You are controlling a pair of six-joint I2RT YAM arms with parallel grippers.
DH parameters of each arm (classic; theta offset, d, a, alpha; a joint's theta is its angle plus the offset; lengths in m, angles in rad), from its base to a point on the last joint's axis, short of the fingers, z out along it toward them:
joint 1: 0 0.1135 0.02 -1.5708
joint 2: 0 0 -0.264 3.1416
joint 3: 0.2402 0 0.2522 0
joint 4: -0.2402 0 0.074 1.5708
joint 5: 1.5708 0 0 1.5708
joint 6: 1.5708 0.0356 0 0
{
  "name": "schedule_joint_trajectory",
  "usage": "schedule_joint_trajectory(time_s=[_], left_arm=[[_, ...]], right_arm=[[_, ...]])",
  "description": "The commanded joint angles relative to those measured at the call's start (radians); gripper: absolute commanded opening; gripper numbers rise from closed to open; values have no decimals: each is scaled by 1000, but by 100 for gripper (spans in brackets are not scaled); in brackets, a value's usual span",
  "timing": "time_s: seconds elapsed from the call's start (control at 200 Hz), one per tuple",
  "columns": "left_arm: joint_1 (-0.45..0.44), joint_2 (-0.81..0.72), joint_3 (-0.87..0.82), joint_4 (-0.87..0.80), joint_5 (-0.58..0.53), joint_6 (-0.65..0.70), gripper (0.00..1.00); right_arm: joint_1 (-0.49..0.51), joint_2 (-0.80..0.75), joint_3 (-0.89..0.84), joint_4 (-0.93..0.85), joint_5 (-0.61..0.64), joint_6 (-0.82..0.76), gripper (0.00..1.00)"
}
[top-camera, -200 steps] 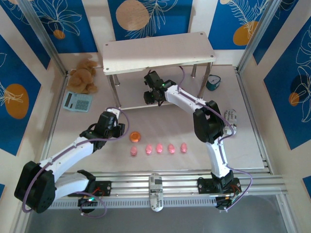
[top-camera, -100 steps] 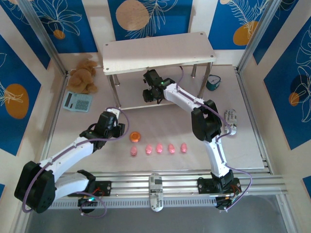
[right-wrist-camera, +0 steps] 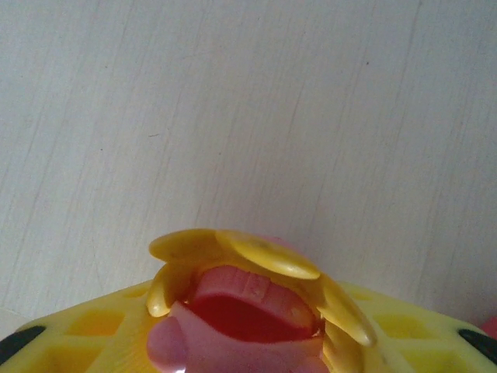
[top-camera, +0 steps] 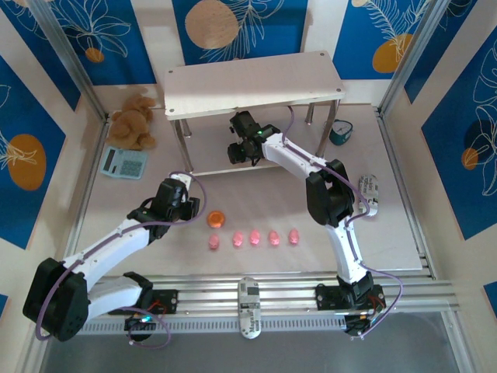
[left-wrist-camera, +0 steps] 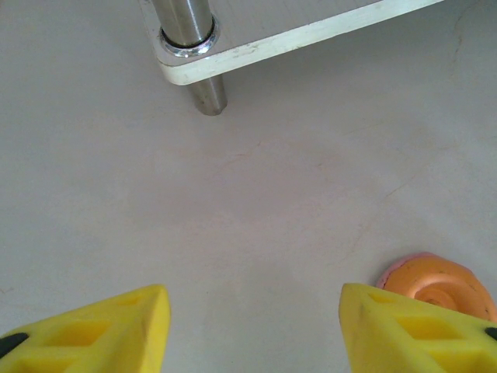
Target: Place and organize the plastic toys onto the shelf
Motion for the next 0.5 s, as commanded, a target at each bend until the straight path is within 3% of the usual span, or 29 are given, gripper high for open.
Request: schedule_joint_trajectory(time_s=[0.0,0.495], left_arm=[[14,-26,1,-23,-6,13,59],[14,-33,8,-31,-6,14,59]], right_arm=[[-3,1,-4,-18,-4,-6,54],[4,-31,-38,5,5,-4,70]])
